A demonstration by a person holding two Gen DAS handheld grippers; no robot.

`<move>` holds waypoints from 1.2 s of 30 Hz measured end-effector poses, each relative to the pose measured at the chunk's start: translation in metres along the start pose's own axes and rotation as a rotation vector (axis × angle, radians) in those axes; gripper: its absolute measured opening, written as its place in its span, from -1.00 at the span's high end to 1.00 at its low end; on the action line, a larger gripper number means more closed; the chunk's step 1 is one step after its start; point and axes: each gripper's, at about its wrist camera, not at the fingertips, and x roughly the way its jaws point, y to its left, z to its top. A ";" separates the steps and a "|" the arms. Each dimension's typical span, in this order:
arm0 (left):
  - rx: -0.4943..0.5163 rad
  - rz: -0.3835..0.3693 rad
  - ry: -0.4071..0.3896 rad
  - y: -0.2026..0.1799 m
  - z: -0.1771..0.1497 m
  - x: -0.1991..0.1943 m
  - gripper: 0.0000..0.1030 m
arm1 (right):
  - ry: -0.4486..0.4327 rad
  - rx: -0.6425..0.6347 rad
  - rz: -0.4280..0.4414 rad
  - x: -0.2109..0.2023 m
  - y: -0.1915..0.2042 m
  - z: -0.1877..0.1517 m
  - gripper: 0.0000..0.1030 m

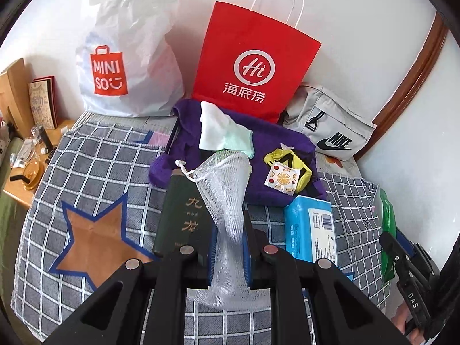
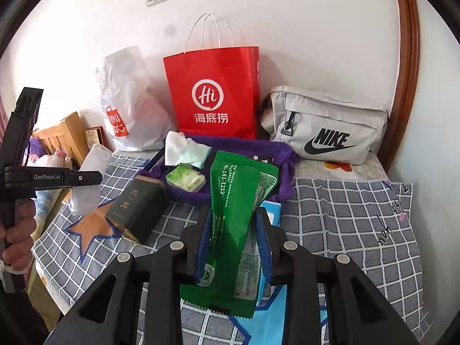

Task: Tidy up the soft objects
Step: 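Carry the mesh bag and green packet in both tools toward the purple towel, then lower the mesh bag and green packet over the purple towel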

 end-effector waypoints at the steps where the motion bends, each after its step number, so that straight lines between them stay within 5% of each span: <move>1: 0.004 0.000 0.002 -0.001 0.003 0.003 0.71 | 0.000 0.002 -0.002 0.003 -0.001 0.003 0.41; 36: 0.030 -0.041 0.100 -0.011 0.099 0.135 0.72 | 0.066 0.006 0.044 0.176 -0.032 0.105 0.38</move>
